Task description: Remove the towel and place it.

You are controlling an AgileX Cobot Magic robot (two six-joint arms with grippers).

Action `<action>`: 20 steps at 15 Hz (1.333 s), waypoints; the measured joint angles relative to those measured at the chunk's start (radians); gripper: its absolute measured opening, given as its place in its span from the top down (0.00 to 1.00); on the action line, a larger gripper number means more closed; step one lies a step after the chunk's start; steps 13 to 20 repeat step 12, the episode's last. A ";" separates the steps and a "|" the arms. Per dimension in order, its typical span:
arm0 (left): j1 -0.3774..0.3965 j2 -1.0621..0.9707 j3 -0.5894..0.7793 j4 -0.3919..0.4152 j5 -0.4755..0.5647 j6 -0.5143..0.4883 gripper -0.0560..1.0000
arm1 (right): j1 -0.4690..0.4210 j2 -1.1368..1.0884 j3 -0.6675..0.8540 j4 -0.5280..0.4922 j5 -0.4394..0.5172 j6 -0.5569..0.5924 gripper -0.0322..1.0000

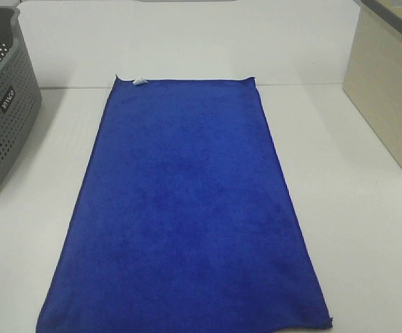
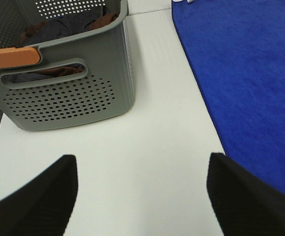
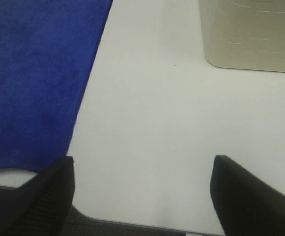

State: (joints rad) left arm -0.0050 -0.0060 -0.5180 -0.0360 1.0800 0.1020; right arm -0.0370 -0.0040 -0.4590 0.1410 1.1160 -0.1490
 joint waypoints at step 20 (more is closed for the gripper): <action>0.000 0.000 0.000 -0.001 0.000 0.000 0.29 | 0.000 0.000 0.000 0.001 0.000 0.000 0.24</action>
